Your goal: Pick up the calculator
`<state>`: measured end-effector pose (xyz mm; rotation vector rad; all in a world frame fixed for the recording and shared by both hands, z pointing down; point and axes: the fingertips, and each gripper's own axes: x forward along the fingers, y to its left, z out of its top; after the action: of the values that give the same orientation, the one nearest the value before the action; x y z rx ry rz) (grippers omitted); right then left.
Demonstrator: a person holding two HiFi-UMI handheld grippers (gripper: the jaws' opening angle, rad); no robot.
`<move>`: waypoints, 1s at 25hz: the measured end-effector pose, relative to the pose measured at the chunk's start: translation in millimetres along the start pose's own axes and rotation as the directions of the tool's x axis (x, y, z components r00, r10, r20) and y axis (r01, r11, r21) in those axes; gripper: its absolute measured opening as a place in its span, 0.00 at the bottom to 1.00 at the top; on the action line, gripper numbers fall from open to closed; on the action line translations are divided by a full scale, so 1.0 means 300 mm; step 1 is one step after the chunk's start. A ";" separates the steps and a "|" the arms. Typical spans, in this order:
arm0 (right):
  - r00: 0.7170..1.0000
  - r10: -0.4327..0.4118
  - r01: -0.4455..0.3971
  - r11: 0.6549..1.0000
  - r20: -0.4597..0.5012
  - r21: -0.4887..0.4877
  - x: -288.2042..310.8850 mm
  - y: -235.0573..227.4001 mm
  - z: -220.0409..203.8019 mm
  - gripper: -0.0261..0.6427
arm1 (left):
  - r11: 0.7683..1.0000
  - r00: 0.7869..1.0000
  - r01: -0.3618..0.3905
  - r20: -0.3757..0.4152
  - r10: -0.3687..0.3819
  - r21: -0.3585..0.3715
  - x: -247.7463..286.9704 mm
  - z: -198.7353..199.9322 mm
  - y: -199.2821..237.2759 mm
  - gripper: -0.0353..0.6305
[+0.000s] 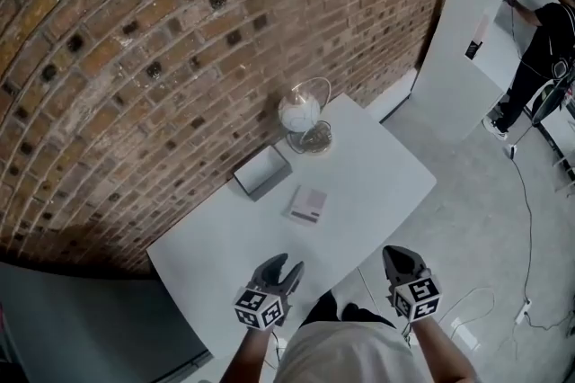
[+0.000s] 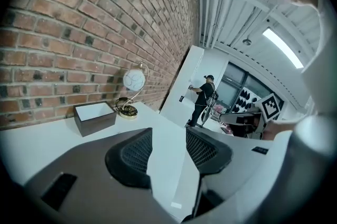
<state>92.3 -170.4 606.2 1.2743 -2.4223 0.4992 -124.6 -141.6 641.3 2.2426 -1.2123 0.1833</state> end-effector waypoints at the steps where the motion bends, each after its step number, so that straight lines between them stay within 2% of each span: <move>1: 1.000 -0.007 0.007 1.000 -0.009 0.002 0.017 0.003 -0.002 0.06 | 1.000 1.000 0.003 -0.009 -0.003 -0.011 0.011 -0.004 0.020 0.38; 7: 0.998 -0.013 0.013 1.000 -0.057 0.009 0.120 0.019 0.007 0.06 | 0.997 0.998 0.017 -0.052 -0.021 -0.076 0.089 -0.016 0.113 0.38; 17: 0.992 0.024 -0.023 1.000 -0.121 0.012 0.293 -0.022 -0.006 0.06 | 0.981 0.991 0.001 -0.130 -0.027 -0.194 0.261 -0.121 0.220 0.42; 21: 0.986 0.061 -0.060 0.998 -0.153 0.013 0.354 -0.049 -0.016 0.06 | 0.964 0.987 -0.053 -0.159 0.012 -0.259 0.341 -0.179 0.286 0.43; 25: 0.980 0.093 -0.094 0.996 -0.178 0.001 0.411 -0.090 -0.005 0.06 | 0.931 0.980 -0.125 -0.192 0.060 -0.344 0.430 -0.253 0.357 0.46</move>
<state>49.8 -271.4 668.6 1.0679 -2.3396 0.6029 -125.0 -238.6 797.9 1.8186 -1.1529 0.1815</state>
